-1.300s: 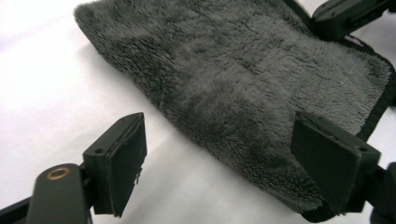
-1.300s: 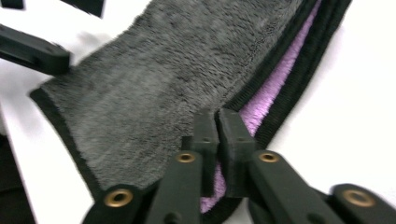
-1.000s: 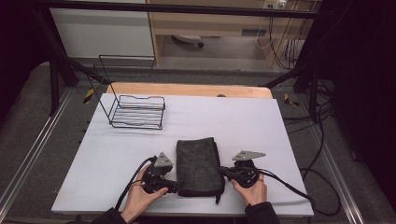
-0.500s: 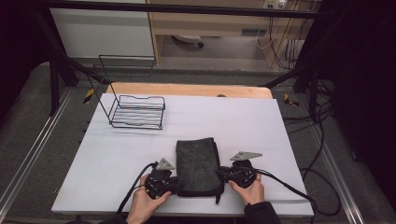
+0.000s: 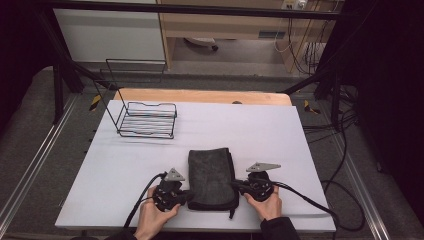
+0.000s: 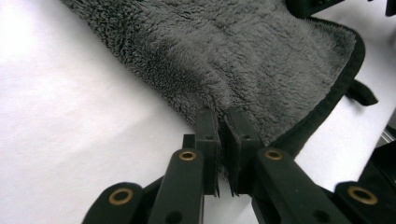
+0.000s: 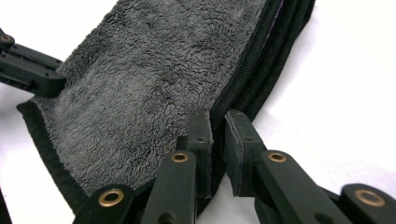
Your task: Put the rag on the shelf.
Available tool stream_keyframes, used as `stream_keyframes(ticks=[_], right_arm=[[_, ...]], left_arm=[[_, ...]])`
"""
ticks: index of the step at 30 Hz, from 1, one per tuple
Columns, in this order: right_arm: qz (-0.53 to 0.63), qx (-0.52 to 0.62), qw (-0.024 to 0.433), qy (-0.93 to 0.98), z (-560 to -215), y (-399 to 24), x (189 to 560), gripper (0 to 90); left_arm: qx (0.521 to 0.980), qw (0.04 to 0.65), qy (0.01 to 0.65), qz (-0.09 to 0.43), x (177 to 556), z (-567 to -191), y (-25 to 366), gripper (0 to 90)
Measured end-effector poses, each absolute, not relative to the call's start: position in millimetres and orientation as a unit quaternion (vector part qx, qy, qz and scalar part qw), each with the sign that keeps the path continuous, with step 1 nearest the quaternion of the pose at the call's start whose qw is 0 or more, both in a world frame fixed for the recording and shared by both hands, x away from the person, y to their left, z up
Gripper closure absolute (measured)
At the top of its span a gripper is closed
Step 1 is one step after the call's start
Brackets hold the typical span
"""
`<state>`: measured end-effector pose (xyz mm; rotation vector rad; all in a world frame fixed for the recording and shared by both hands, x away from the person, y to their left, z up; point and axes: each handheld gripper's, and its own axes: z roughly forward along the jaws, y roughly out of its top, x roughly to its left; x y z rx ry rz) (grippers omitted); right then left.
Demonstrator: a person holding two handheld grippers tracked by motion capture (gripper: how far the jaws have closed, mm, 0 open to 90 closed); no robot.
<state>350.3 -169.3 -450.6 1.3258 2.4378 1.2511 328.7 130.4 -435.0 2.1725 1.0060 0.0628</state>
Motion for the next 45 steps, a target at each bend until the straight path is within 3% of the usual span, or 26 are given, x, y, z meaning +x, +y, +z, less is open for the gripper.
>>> stream_keyframes(ticks=[13, 17, 18, 19, 20, 22, 27, 36, 45], right_arm=[[0.431, 0.431, 0.036, 0.792, -454.1, -150.1, 343.0, 78.3], [0.437, 0.418, 0.061, 0.794, -450.7, -153.6, 344.5, 62.0], [0.437, 0.418, 0.061, 0.794, -450.7, -153.6, 344.5, 62.0], [0.44, 0.415, 0.071, 0.793, -449.2, -155.8, 346.0, 53.5], [0.442, 0.414, 0.074, 0.792, -448.5, -157.6, 347.0, 50.7], [0.444, 0.413, 0.076, 0.792, -448.0, -159.4, 347.9, 46.8], [0.438, 0.407, 0.086, 0.797, -445.5, -164.5, 352.1, 24.0], [0.451, 0.406, 0.083, 0.791, -442.2, -174.2, 355.8, 8.7], [0.452, 0.401, 0.086, 0.792, -439.8, -179.6, 356.2, 3.7]], left_arm=[[0.862, 0.343, 0.371, 0.042, 327.3, -431.9, 150.0, 82.6], [0.866, 0.339, 0.362, 0.061, 327.1, -431.2, 150.6, 65.9], [0.868, 0.337, 0.36, 0.066, 327.4, -429.8, 151.7, 65.9], [0.865, 0.34, 0.361, 0.072, 329.0, -427.2, 154.6, 55.6], [0.865, 0.34, 0.361, 0.072, 329.0, -427.2, 154.6, 51.6], [0.866, 0.343, 0.356, 0.075, 331.8, -424.7, 158.1, 48.3], [0.862, 0.347, 0.362, 0.079, 340.4, -419.3, 165.3, 31.4], [0.851, 0.362, 0.369, 0.089, 360.4, -400.0, 176.3, 9.2], [0.846, 0.358, 0.381, 0.109, 386.7, -390.2, 169.0, 5.2]])
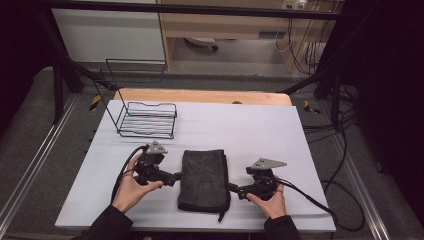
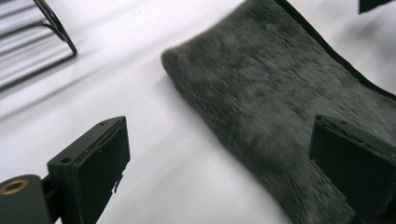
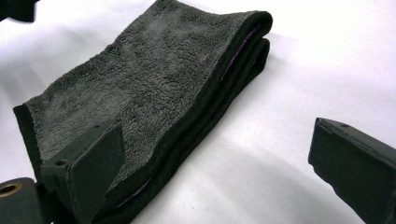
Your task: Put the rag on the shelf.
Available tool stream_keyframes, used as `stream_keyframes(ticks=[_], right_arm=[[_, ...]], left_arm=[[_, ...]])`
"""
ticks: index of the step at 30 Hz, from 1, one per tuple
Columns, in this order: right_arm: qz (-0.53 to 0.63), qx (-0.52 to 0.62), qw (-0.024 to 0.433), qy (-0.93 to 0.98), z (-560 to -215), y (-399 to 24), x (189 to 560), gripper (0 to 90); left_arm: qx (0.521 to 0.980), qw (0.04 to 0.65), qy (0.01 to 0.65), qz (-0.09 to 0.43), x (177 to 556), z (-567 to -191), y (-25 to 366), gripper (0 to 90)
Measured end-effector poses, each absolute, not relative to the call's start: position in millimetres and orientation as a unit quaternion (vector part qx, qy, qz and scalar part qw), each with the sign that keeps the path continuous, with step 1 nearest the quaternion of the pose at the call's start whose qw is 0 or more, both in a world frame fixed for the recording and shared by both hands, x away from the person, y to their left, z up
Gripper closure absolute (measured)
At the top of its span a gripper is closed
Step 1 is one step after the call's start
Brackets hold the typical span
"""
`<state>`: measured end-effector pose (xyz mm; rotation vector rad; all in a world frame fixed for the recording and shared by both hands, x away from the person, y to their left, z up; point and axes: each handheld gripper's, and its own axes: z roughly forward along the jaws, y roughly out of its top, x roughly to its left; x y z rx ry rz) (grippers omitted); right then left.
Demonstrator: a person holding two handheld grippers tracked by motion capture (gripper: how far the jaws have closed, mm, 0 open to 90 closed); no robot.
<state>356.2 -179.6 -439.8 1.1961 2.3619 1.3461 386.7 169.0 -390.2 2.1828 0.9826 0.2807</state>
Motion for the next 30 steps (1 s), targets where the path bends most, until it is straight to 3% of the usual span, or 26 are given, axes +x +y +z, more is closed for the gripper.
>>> stream_keyframes(ticks=[12, 18, 20, 30], right_arm=[[0.439, 0.401, 0.084, 0.799, -443.9, -179.3, 355.4, 3.9], [0.438, 0.401, 0.083, 0.8, -444.3, -179.2, 355.2, 4.0], [0.436, 0.402, 0.081, 0.801, -444.6, -179.0, 355.2, 4.2], [0.436, 0.404, 0.079, 0.8, -445.2, -178.6, 356.3, 4.9]], left_arm=[[0.827, 0.362, 0.413, 0.12, 423.7, -400.0, 157.5, 13.6], [0.805, 0.38, 0.442, 0.109, 442.3, -407.2, 153.8, 24.3], [0.801, 0.382, 0.448, 0.109, 446.8, -410.0, 152.8, 32.2], [0.819, 0.351, 0.448, 0.079, 456.7, -433.2, 142.4, 44.6]])
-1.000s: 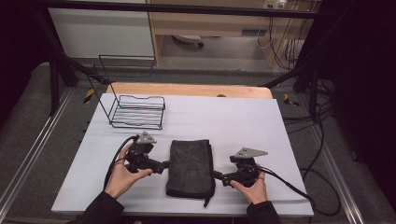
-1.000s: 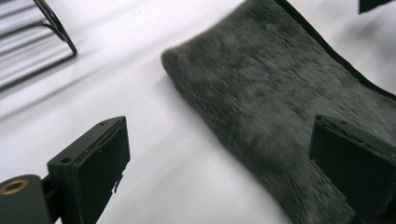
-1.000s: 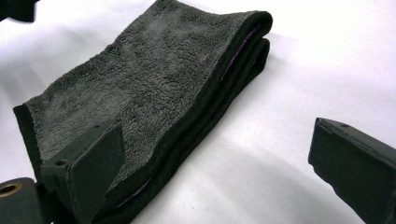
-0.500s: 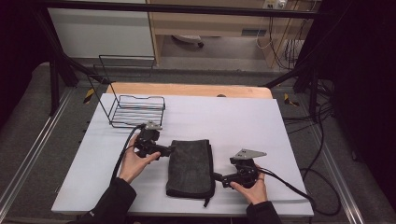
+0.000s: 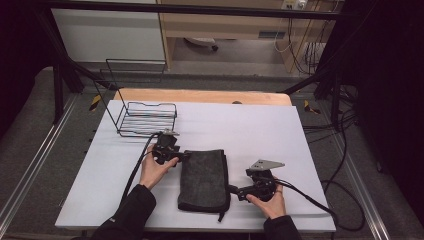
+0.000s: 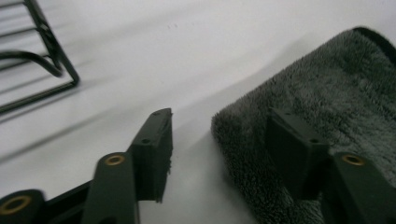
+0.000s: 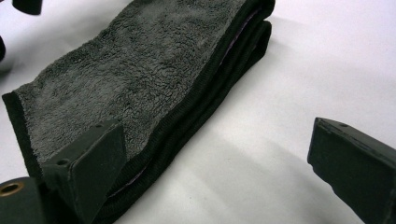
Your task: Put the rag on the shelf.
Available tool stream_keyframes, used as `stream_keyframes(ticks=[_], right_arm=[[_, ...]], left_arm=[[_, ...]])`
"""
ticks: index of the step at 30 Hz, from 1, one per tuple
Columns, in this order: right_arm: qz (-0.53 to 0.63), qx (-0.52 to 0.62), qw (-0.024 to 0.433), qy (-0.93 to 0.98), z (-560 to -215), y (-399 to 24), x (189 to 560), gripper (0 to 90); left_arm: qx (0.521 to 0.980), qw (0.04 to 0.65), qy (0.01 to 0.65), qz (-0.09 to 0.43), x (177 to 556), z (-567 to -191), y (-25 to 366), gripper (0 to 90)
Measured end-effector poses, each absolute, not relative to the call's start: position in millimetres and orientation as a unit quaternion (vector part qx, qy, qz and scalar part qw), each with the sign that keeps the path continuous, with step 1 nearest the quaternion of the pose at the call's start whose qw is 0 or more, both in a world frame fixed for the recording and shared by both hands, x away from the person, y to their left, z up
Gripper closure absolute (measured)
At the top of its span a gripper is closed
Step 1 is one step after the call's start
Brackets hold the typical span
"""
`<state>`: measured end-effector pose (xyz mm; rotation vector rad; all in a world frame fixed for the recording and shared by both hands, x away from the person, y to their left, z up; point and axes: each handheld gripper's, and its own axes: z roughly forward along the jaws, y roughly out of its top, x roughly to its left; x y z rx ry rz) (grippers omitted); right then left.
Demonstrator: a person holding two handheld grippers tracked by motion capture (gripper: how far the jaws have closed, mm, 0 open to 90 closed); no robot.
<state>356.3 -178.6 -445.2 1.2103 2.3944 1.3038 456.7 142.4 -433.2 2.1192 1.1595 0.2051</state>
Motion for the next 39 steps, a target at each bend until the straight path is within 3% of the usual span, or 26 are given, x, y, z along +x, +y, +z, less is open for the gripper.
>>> stream_keyframes(ticks=[11, 16, 24, 30, 39], right_arm=[[0.449, 0.412, 0.085, 0.788, -440.9, -177.9, 366.6, 7.6], [0.442, 0.415, 0.11, 0.787, -434.1, -169.6, 382.5, 14.1], [0.436, 0.432, 0.106, 0.782, -427.4, -152.4, 411.9, 19.0], [0.43, 0.448, 0.089, 0.779, -436.4, -132.1, 439.4, 35.0], [0.401, 0.456, 0.077, 0.79, -450.0, -130.2, 446.0, 48.2]], left_arm=[[0.814, 0.36, 0.455, 0.036, 458.0, -441.7, 144.0, 65.7], [0.811, 0.363, 0.458, 0.028, 457.9, -443.2, 144.2, 72.6], [0.808, 0.372, 0.457, 0.027, 456.7, -445.7, 144.7, 74.6], [0.812, 0.372, 0.449, 0.03, 456.4, -445.9, 144.8, 74.9], [0.812, 0.374, 0.447, 0.035, 455.4, -446.2, 144.2, 74.9]])
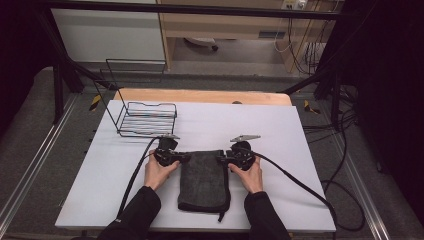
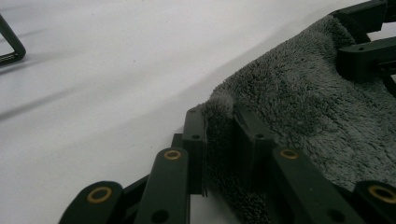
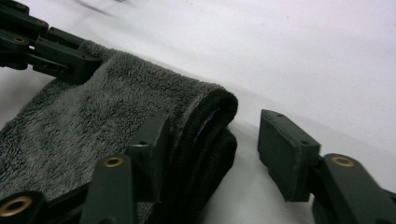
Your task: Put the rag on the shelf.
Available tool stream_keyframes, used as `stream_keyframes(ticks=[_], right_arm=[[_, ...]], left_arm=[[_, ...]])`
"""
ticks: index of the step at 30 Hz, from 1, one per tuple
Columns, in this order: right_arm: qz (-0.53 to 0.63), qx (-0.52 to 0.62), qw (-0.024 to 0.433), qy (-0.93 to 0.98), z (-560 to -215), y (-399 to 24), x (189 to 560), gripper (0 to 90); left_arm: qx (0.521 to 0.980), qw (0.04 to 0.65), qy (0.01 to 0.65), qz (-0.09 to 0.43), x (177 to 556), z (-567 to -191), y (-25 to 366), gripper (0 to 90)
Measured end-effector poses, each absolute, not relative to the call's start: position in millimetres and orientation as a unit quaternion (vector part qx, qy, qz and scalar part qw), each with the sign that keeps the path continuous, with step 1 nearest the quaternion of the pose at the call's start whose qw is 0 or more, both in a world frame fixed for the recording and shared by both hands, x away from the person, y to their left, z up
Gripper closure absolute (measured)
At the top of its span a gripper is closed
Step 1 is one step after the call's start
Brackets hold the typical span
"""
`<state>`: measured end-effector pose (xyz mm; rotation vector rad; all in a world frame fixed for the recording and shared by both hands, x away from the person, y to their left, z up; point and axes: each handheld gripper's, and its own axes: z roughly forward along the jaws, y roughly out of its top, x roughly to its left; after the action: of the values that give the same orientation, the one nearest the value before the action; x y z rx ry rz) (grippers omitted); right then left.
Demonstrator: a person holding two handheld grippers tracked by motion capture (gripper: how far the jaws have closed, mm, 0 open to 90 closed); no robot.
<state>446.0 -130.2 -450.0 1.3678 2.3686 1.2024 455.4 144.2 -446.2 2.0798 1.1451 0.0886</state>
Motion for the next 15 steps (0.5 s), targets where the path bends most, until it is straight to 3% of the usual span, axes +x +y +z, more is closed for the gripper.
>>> stream_keyframes(ticks=[10, 15], right_arm=[[0.399, 0.469, 0.025, 0.787, -450.9, -130.1, 448.8, 67.0], [0.402, 0.474, 0.012, 0.783, -450.9, -130.2, 449.2, 72.0]], left_arm=[[0.813, 0.375, 0.445, 0.035, 455.5, -446.3, 144.0, 74.9], [0.813, 0.377, 0.443, 0.035, 455.6, -446.3, 144.4, 75.5]])
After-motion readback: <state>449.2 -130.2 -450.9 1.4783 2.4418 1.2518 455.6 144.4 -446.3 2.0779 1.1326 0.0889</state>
